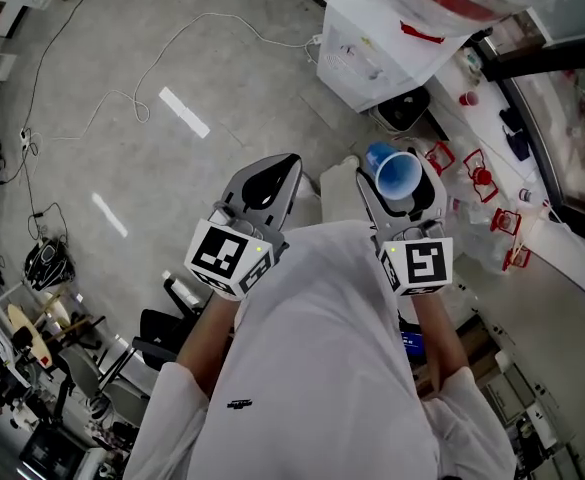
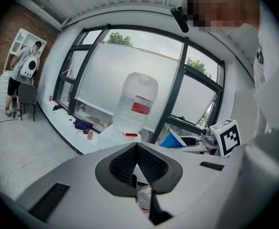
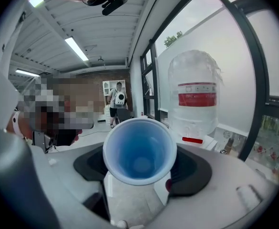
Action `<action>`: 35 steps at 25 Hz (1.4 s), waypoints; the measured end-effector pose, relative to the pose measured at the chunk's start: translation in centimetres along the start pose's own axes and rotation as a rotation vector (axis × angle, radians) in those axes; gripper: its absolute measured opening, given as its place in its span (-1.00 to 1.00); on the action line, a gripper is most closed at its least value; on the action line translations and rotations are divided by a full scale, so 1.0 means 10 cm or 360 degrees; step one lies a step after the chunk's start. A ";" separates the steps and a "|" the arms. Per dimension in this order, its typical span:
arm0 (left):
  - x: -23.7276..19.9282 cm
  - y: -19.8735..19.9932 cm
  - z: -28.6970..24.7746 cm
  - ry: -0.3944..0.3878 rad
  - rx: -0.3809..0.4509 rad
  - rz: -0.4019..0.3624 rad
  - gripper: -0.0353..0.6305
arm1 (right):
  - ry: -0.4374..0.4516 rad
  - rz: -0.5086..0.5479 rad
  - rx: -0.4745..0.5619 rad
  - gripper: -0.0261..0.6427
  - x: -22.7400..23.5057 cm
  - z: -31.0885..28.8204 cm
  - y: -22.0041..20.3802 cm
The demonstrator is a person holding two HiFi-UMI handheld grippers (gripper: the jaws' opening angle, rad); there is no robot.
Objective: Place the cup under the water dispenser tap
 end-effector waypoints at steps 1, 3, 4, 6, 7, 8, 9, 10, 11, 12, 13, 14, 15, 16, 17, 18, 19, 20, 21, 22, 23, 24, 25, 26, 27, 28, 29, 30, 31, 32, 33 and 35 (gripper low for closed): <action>-0.01 -0.02 -0.03 0.0003 -0.0011 0.0008 -0.89 | 0.0000 -0.0008 -0.0007 0.17 0.02 -0.02 -0.02; -0.02 -0.06 -0.09 0.0012 -0.0030 0.0021 -0.89 | 0.0007 -0.0019 -0.0023 0.17 0.06 -0.07 -0.08; -0.02 -0.06 -0.12 0.0012 -0.0036 0.0017 -0.89 | 0.0010 -0.0021 -0.0026 0.17 0.08 -0.10 -0.10; -0.04 -0.07 -0.18 0.0017 -0.0044 0.0011 -0.89 | 0.0017 -0.0016 -0.0025 0.17 0.12 -0.18 -0.16; -0.06 -0.09 -0.20 0.0027 -0.0048 0.0017 -0.89 | 0.0023 -0.0008 -0.0026 0.17 0.13 -0.22 -0.19; -0.07 -0.11 -0.23 0.0039 -0.0054 0.0029 -0.89 | 0.0031 0.0002 -0.0029 0.17 0.14 -0.28 -0.22; -0.09 -0.13 -0.26 0.0050 -0.0061 0.0043 -0.89 | 0.0040 0.0012 -0.0034 0.17 0.16 -0.33 -0.26; -0.11 -0.16 -0.30 0.0060 -0.0068 0.0056 -0.89 | 0.0047 0.0019 -0.0038 0.17 0.18 -0.39 -0.30; -0.13 -0.19 -0.34 0.0066 -0.0075 0.0061 -0.89 | 0.0051 0.0024 -0.0041 0.17 0.20 -0.45 -0.34; -0.15 -0.21 -0.39 0.0066 -0.0084 0.0059 -0.89 | 0.0052 0.0024 -0.0041 0.17 0.23 -0.52 -0.39; -0.17 -0.24 -0.44 0.0064 -0.0092 0.0053 -0.89 | 0.0050 0.0022 -0.0042 0.17 0.26 -0.58 -0.44; -0.20 -0.27 -0.48 0.0062 -0.0100 0.0050 -0.89 | 0.0047 0.0019 -0.0045 0.17 0.29 -0.64 -0.49; -0.23 -0.30 -0.51 0.0062 -0.0107 0.0053 -0.89 | 0.0045 0.0014 -0.0051 0.17 0.30 -0.69 -0.54; -0.27 -0.34 -0.54 0.0063 -0.0114 0.0061 -0.89 | 0.0044 0.0008 -0.0060 0.17 0.31 -0.75 -0.59; -0.31 -0.38 -0.57 0.0065 -0.0120 0.0068 -0.89 | 0.0043 0.0001 -0.0068 0.17 0.32 -0.81 -0.65; -0.36 -0.41 -0.60 0.0067 -0.0123 0.0075 -0.89 | 0.0042 -0.0004 -0.0073 0.17 0.32 -0.87 -0.70; -0.40 -0.45 -0.63 0.0069 -0.0126 0.0080 -0.89 | 0.0042 -0.0006 -0.0077 0.17 0.33 -0.93 -0.76; -0.45 -0.49 -0.66 0.0071 -0.0129 0.0083 -0.89 | 0.0039 -0.0007 -0.0079 0.17 0.34 -0.99 -0.82; -0.48 -0.53 -0.70 0.0075 -0.0133 0.0085 -0.89 | 0.0034 -0.0008 -0.0081 0.17 0.35 -1.04 -0.88; -0.52 -0.57 -0.74 0.0078 -0.0137 0.0086 -0.89 | 0.0027 -0.0011 -0.0083 0.17 0.36 -1.09 -0.95; -0.55 -0.62 -0.77 0.0081 -0.0142 0.0088 -0.89 | 0.0020 -0.0014 -0.0085 0.17 0.38 -1.14 -1.02; -0.59 -0.67 -0.81 0.0084 -0.0147 0.0090 -0.89 | 0.0011 -0.0016 -0.0088 0.17 0.39 -1.19 -1.08; -0.63 -0.71 -0.85 0.0087 -0.0153 0.0095 -0.89 | 0.0003 -0.0017 -0.0090 0.17 0.40 -1.25 -1.14; -0.67 -0.76 -0.89 0.0089 -0.0159 0.0100 -0.89 | -0.0005 -0.0015 -0.0093 0.17 0.41 -1.31 -1.20; -0.72 -0.80 -0.92 0.0092 -0.0165 0.0107 -0.89 | -0.0012 -0.0014 -0.0098 0.17 0.43 -1.37 -1.26; -0.77 -0.85 -0.96 0.0094 -0.0170 0.0115 -0.89 | -0.0019 -0.0014 -0.0105 0.17 0.44 -1.44 -1.33; -0.81 -0.90 -1.00 0.0097 -0.0177 0.0123 -0.89 | -0.0027 -0.0016 -0.0115 0.17 0.46 -1.50 -1.40; -0.85 -0.95 -1.04 0.0101 -0.0184 0.0132 -0.89 | -0.0035 -0.0021 -0.0128 0.17 0.48 -1.56 -1.46; -0.89 -1.00 -1.08 0.0105 -0.0191 0.0141 -0.89 | -0.0043 -0.0026 -0.0139 0.17 0.50 -1.62 -1.53; -0.93 -1.04 -1.11 0.0108 -0.0198 0.0150 -0.89 | -0.0052 -0.0029 -0.0148 0.17 0.52 -1.68 -1.59; -0.97 -1.08 -1.15 0.0111 -0.0202 0.0156 -0.89 | -0.0060 -0.0031 -0.0153 0.17 0.54 -1.75 -1.65; -1.05 -1.16 -1.22 0.0115 -0.0208 0.0162 -0.89 | -0.0072 -0.0029 -0.0161 0.17 0.57 -1.88 -1.75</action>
Point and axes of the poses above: the fingertips, and each gripper's own axes: z backward along the fingers, x to its right, y out of its top, the point moved 10 cm from there along z, backward along the fingers, and after that the axes turned 6 degrees about -y, right-handed, at the moved point
